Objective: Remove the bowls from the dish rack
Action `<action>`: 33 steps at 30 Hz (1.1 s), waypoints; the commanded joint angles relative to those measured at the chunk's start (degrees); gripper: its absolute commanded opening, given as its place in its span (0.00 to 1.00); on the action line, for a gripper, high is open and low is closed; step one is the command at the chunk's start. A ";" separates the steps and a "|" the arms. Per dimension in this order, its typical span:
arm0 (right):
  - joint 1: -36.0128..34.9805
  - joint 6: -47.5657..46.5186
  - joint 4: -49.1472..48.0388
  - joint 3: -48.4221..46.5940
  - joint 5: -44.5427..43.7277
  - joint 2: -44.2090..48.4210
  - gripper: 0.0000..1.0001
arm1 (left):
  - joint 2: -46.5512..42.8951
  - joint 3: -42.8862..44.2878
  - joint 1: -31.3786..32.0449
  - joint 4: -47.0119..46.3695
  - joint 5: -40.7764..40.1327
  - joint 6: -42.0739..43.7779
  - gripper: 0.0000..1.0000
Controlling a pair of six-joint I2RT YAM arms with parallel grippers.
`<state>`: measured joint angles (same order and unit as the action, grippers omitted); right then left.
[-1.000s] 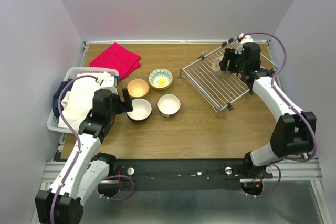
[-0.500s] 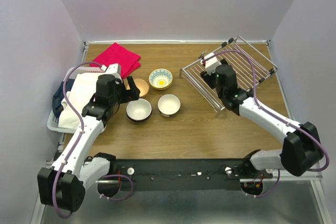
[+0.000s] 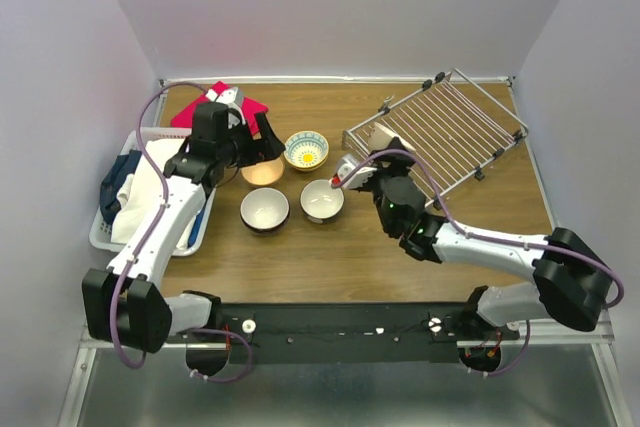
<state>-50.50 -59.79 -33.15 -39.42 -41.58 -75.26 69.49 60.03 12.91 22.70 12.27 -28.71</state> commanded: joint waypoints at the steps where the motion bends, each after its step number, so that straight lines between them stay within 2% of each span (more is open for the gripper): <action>1: -5.73 -14.54 -19.48 2.68 -4.38 -2.34 0.22 | 4.06 7.89 1.07 3.75 7.50 -3.10 0.99; 2: -6.36 -15.96 -23.07 3.20 -4.38 -3.39 0.22 | 5.46 9.04 1.24 4.02 8.11 -3.54 0.99; 7: -10.22 -21.06 -27.93 4.00 -4.56 -6.56 0.22 | 9.43 16.42 2.91 5.78 11.28 -7.75 0.99; 16: -17.79 -28.18 -38.30 4.61 -4.56 -13.14 0.22 | 17.07 23.11 5.37 7.71 17.16 -15.06 0.99; 23: -20.60 -31.35 -41.03 4.53 -5.00 -15.87 0.22 | 21.82 25.22 7.04 11.57 21.30 -16.38 0.99; 27: -21.30 -31.71 -39.37 4.18 -5.17 -16.32 0.22 | 23.23 24.70 7.57 13.51 24.28 -16.38 0.98; 33: -21.92 -31.27 -39.01 4.44 -5.44 -17.46 0.22 | 25.69 25.40 9.50 18.42 25.61 -13.31 0.91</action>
<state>-71.61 -90.06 -66.87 -34.76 -45.89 -91.88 93.08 83.74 20.86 35.53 34.20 -44.16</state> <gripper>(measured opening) 0.764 0.938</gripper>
